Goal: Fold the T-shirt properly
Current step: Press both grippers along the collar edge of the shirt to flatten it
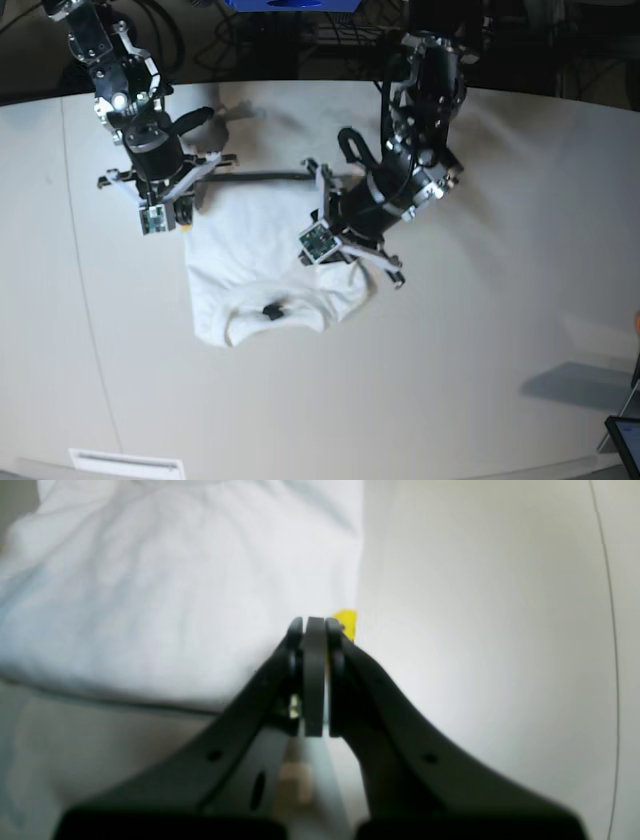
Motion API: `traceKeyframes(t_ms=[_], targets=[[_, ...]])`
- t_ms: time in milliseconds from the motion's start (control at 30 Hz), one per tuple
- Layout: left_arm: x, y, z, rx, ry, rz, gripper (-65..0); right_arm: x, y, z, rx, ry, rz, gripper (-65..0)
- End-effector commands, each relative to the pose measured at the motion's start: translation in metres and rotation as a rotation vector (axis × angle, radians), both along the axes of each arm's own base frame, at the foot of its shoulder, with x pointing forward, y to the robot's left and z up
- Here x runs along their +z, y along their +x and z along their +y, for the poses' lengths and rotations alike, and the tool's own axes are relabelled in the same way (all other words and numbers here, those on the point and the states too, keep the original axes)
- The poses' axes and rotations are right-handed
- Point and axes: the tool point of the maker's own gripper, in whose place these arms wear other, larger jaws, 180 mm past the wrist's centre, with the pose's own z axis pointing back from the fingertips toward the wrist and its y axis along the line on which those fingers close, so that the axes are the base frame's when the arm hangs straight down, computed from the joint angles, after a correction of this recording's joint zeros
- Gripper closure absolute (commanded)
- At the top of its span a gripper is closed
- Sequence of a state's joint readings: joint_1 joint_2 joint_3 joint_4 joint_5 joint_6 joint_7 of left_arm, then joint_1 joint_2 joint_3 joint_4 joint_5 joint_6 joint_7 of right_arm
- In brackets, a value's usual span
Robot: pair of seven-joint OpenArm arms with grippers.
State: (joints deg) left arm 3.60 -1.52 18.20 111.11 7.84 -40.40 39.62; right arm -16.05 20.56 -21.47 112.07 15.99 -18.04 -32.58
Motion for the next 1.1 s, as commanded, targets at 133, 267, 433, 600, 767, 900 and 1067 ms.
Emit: traceKeyframes(t_ms=[133, 267, 433, 600, 767, 900, 1067], targets=[[0.004, -0.025, -0.002, -0.02, -0.167, -0.042, 0.0, 0.013, 0.009, 0.0, 0.003, -0.001, -0.071, -0.3], [-0.005, -0.033, -0.005, -0.059, -0.223, -0.042, 0.0, 0.017, 0.012, 0.003, 0.009, 0.006, -0.118, -0.3], [-0.006, -0.036, -0.015, -0.092, -0.332, -0.064, 0.0, 0.007, 0.007, 0.015, 0.045, 0.012, -0.124, -0.3], [-0.007, -0.037, -0.017, -0.076, -0.412, -0.09, 0.0, 0.005, 0.0, 0.035, 0.098, 0.034, -0.135, -0.3], [-0.026, -0.044, -0.031, -0.091, -0.422, -0.043, 0.0, 0.008, 0.003, 0.035, 0.112, -0.033, -0.175, -0.3], [-0.047, -0.039, -0.028, -0.066, -0.409, 0.001, 0.0, 0.0, 0.003, 0.032, 0.111, -0.05, -0.156, -0.3], [-0.036, -0.033, -0.026, -0.066, -0.412, -0.032, 0.0, -0.012, 0.002, 0.035, 0.128, -0.063, -0.132, -0.3]])
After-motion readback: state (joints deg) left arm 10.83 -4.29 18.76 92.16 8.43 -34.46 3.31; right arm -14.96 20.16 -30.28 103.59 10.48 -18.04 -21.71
